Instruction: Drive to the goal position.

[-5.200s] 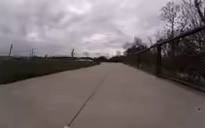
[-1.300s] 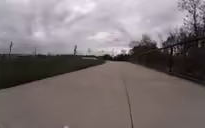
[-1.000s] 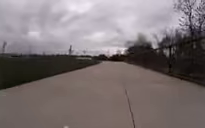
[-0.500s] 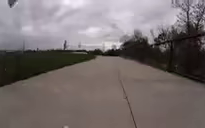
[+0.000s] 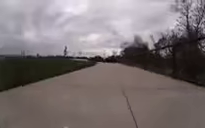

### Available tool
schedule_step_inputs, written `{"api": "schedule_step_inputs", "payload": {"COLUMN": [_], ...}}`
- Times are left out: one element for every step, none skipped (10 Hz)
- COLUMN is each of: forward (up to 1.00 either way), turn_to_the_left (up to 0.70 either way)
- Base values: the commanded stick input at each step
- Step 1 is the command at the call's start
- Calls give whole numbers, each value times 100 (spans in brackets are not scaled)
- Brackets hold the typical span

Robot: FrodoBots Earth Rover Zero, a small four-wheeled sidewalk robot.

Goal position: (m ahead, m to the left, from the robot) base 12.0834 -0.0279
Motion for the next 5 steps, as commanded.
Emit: {"api": "schedule_step_inputs", "payload": {"forward": [100, 100, 100, 100, 100], "turn_to_the_left": [0, -4, -36, -24, -11]}}
